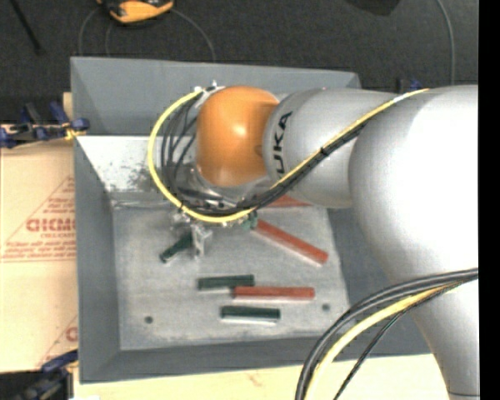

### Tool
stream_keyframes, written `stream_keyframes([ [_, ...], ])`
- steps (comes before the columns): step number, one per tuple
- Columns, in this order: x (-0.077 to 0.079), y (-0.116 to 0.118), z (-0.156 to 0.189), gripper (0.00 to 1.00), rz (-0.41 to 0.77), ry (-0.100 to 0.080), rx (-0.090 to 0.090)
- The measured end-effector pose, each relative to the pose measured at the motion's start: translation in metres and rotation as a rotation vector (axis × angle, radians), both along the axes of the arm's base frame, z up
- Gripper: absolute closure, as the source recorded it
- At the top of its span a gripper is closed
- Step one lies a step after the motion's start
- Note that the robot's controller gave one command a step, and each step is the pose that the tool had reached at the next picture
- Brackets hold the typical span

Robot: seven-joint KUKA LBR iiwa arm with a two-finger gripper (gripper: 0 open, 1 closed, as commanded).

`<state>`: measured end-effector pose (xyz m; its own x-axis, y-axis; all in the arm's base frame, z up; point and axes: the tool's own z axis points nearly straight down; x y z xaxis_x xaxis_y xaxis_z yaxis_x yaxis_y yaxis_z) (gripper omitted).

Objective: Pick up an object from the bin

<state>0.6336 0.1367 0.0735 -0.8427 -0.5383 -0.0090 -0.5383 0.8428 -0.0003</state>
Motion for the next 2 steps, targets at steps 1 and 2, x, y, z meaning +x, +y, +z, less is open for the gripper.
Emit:
stream_keyframes([
  [1, 0.0, 0.0, 0.0, 1.0, 0.0, 0.0, 0.0],
  [2, -0.0006, -0.0001, 0.0032, 1.0, 0.0, 0.002, 0.0],
])
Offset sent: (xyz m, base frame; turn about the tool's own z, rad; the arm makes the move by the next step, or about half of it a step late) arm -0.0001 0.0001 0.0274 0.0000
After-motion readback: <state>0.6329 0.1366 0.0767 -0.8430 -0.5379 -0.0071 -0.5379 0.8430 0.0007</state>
